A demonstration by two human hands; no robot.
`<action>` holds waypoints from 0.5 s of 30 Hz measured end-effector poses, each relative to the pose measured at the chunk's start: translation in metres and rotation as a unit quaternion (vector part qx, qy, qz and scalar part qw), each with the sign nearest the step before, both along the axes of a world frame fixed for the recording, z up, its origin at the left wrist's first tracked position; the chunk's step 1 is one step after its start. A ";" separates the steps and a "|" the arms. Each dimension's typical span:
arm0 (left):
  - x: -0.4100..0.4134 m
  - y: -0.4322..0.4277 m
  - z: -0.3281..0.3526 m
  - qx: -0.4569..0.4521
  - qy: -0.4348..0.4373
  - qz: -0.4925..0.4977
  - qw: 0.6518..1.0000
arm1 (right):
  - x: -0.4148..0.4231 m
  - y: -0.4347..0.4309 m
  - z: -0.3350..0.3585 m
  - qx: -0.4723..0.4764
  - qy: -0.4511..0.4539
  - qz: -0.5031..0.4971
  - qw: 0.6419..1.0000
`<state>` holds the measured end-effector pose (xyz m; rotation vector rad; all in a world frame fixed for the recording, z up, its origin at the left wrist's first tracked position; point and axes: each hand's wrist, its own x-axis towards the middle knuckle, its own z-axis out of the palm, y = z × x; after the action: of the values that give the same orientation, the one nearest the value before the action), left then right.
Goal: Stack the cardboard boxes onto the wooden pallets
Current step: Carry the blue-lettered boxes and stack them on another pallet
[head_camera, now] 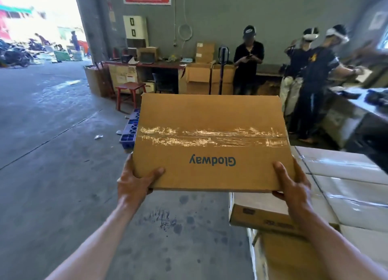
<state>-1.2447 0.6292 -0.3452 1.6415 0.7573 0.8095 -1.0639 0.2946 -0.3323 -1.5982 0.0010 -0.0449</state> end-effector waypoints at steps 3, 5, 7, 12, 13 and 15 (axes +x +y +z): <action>0.006 -0.057 0.003 0.010 0.001 -0.032 0.999 | -0.018 -0.072 0.001 -0.041 -0.003 -0.034 0.999; 0.003 -0.096 -0.001 0.017 0.011 -0.048 0.999 | -0.027 -0.123 -0.005 -0.058 -0.001 -0.052 0.997; -0.007 -0.136 -0.007 0.016 0.026 -0.062 0.998 | -0.030 -0.179 -0.021 -0.095 0.002 -0.071 0.993; -0.040 -0.227 -0.021 0.002 0.062 -0.102 0.993 | -0.082 -0.283 -0.046 -0.100 0.036 -0.104 0.989; -0.047 -0.241 -0.026 -0.001 0.071 -0.108 0.992 | -0.096 -0.295 -0.044 -0.103 0.043 -0.109 0.988; -0.060 -0.263 -0.036 0.002 0.095 -0.119 0.988 | -0.128 -0.310 -0.035 -0.118 0.065 -0.113 0.984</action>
<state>-1.3047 0.3663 -0.3815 1.7907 0.6738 0.4893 -1.1921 -0.0153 -0.3673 -1.8304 0.2874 -0.1213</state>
